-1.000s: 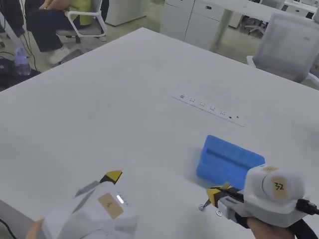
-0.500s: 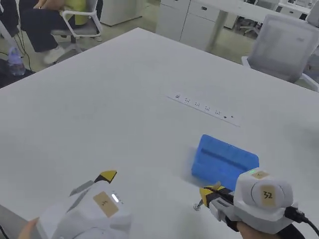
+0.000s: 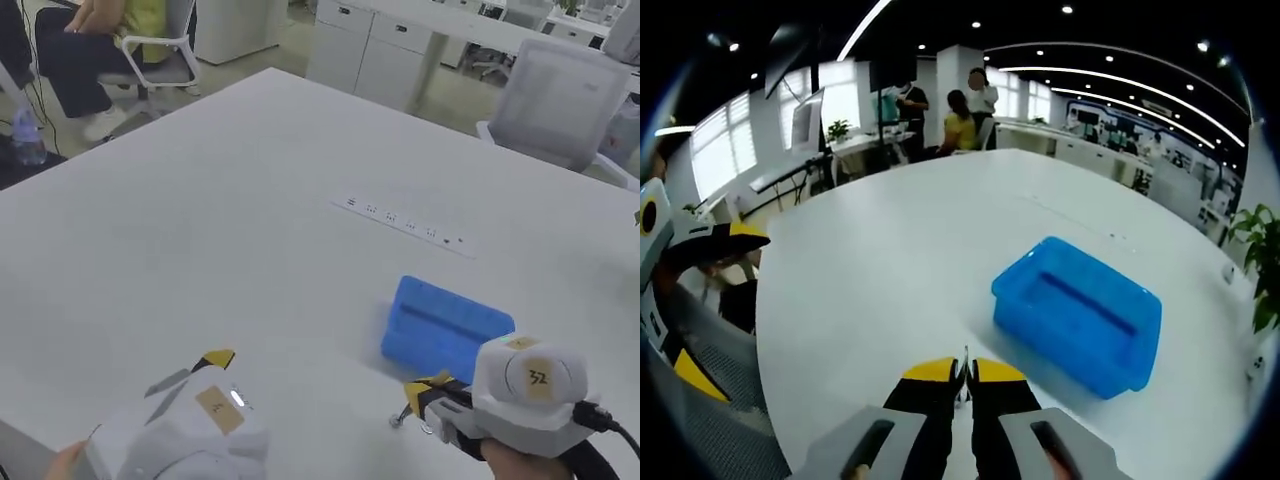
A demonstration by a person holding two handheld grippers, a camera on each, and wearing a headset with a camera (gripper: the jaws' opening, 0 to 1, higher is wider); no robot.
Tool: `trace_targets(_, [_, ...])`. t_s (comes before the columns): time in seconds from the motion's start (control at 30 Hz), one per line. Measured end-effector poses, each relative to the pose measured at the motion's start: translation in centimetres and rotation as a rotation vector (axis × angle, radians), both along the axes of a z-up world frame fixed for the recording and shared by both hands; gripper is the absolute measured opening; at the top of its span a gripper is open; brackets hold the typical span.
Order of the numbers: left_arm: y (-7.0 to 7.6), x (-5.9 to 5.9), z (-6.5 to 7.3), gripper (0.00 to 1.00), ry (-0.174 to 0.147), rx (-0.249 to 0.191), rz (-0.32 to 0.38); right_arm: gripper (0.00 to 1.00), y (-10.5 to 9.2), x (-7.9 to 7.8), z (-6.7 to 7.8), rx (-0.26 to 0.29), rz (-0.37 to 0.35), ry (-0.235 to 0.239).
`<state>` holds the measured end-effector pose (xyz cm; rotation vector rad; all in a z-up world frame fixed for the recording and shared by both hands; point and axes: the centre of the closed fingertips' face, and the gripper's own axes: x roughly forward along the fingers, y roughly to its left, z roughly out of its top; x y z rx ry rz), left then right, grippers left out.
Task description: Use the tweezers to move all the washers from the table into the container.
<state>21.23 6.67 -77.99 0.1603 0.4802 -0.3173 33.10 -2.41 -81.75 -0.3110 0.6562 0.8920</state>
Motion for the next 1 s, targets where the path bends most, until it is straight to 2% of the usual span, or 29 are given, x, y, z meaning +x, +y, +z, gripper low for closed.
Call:
trace_targets(0.27, [-0.3, 0.0, 0.1, 0.97, -0.001, -0.005, -0.012, 0.01, -0.7, 0.9, 2.1, 0.030, -0.028, -0.001])
trace_targets(0.47, [-0.3, 0.0, 0.0, 0.97, 0.003, -0.003, -0.010, 0.01, -1.3, 2.3, 3.5, 0.042, -0.047, -0.029])
trace_targets(0.77, [-0.2, 0.0, 0.0, 0.97, 0.004, 0.002, -0.008, 0.01, -0.4, 4.4, 5.9, 0.051, -0.035, -0.094])
trace_targets(1.0, [-0.1, 0.0, -0.2, 0.97, 0.008, 0.014, -0.006, 0.01, 0.3, 6.5, 6.6, 0.053, -0.045, -0.128])
